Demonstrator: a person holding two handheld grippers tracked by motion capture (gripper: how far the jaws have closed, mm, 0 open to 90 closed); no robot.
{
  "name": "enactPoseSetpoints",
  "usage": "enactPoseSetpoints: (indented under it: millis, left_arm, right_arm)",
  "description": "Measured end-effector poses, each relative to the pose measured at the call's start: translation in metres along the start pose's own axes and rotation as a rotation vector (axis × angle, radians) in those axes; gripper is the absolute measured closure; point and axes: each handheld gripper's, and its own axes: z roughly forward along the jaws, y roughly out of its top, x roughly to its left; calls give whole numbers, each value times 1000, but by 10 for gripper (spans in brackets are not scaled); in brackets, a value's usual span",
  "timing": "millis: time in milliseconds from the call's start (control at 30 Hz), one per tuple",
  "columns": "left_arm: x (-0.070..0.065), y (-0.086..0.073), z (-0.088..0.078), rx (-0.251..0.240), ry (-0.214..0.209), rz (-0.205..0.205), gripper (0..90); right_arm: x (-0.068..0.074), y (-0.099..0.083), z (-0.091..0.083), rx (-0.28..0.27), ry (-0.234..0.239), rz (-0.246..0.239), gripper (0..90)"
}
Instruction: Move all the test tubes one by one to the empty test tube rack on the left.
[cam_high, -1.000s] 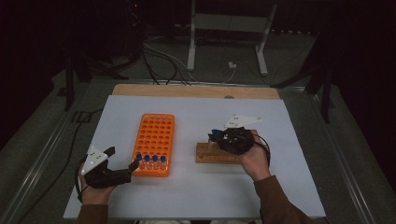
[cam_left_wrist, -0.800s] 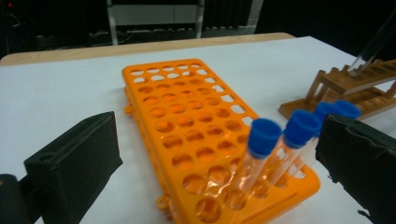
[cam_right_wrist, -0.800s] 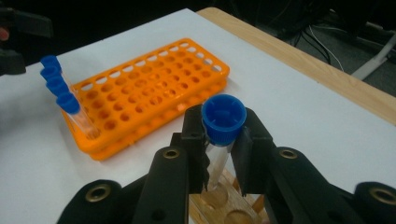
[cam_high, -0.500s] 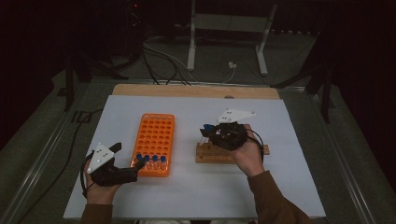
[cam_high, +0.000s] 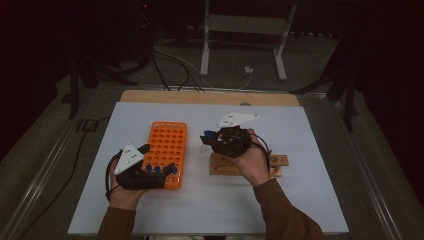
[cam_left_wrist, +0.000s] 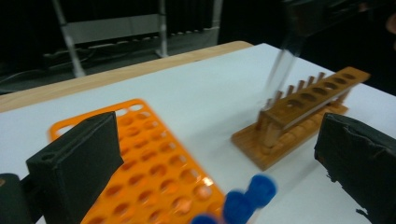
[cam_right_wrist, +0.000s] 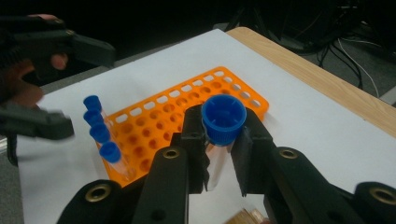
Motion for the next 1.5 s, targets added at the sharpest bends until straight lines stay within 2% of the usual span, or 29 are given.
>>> enactPoseSetpoints:
  millis: [167, 267, 533, 667, 767, 833, 967, 1133, 1367, 1400, 1500]
  left_arm:
    - [-9, 8, 14, 11, -34, 18, 9]
    - [-13, 12, 21, 21, -39, 26, 10]
    - [-22, 18, 35, 26, -52, 43, 81]
    - [-24, 20, 38, 9, -47, 52, 195]
    - [-24, 21, 37, -16, -60, 49, 379]
    - [-24, 21, 37, -12, -61, 54, 495]
    - [-24, 21, 36, -16, -71, 71, 652]
    - [-24, 21, 36, -19, -67, 76, 738]
    - [-26, 20, 37, -14, -72, 98, 775]
    - [-25, 20, 37, -13, -70, 95, 775]
    - [-23, 20, 37, -14, -61, 90, 776]
  right_arm:
    - [7, 7, 7, -1, 22, -7, 764]
    - [12, 11, 11, -2, 31, -12, 764]
    - [24, 19, 18, -7, 62, -32, 764]
    - [29, 19, 22, -2, 75, -41, 764]
    - [32, 19, 24, -1, 85, -41, 764]
    - [33, 20, 24, 0, 90, -45, 764]
    - [34, 20, 25, 0, 100, -43, 764]
    - [35, 20, 25, 1, 109, -41, 764]
    - [35, 19, 26, 8, 113, -38, 757]
    - [35, 19, 26, 7, 115, -38, 724]
    - [32, 19, 25, -2, 125, -28, 526]
